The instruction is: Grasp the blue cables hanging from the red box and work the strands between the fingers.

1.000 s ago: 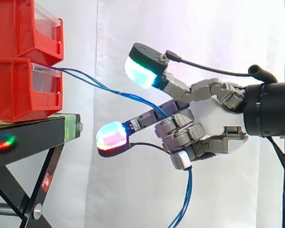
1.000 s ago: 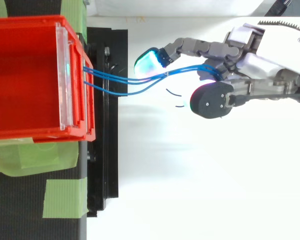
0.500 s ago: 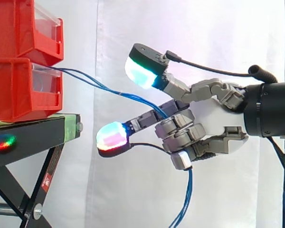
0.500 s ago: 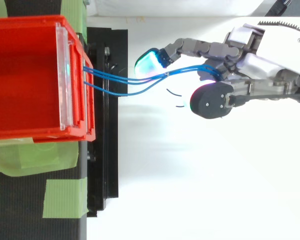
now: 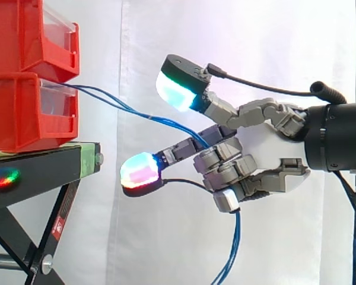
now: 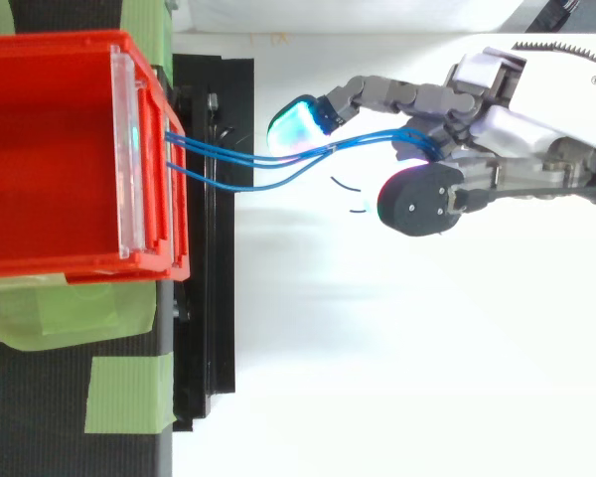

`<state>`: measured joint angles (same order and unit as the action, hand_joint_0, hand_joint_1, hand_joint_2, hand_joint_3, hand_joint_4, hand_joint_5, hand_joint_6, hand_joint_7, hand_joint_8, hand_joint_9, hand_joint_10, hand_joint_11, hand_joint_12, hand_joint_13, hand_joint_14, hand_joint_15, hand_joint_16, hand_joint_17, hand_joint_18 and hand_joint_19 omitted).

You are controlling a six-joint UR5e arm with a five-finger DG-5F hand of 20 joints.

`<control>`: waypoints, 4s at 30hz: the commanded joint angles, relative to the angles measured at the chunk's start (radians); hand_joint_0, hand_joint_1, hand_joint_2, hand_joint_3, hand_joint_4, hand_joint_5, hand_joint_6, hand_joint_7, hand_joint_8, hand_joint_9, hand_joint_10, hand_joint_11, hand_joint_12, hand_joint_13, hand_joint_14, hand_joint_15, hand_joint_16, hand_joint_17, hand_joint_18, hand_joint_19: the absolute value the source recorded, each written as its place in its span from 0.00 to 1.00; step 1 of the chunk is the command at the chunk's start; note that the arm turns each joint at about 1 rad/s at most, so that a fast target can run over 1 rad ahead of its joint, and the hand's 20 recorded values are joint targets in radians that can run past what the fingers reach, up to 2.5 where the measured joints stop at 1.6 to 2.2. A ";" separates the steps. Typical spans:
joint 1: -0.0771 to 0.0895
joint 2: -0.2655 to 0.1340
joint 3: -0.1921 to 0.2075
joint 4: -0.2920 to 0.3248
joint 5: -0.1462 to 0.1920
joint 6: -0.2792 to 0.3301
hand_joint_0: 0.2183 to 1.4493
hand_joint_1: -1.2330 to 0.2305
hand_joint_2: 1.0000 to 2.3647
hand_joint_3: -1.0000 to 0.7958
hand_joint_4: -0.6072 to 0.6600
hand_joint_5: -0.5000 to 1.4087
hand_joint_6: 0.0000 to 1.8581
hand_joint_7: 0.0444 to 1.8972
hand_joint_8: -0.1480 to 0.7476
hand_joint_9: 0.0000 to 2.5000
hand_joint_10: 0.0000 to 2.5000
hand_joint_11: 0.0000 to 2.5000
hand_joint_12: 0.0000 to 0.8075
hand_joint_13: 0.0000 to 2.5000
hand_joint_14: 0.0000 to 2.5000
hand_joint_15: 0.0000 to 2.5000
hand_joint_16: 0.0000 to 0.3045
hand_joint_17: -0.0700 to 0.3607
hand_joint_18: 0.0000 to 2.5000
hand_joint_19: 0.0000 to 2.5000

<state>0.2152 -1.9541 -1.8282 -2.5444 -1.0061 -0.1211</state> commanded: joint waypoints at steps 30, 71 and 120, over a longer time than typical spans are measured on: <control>0.000 0.000 0.000 0.001 0.000 0.000 0.44 0.49 0.00 0.00 0.78 0.34 0.01 0.52 0.64 0.29 1.00 0.99 0.64 0.40 1.00 0.66 0.20 0.47 0.55 0.33; 0.001 0.004 0.142 -0.023 0.109 -0.107 0.49 0.45 0.00 0.01 0.74 0.38 0.01 0.62 0.64 0.29 1.00 0.99 0.64 0.40 1.00 0.66 0.20 0.47 0.55 0.33; 0.013 0.081 0.144 -0.181 0.058 -0.149 0.57 0.39 0.01 0.14 0.71 0.38 0.00 0.68 0.64 0.29 1.00 0.99 0.64 0.40 1.00 0.66 0.20 0.47 0.55 0.33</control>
<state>0.2273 -1.8879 -1.6850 -2.7173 -0.9493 -0.2646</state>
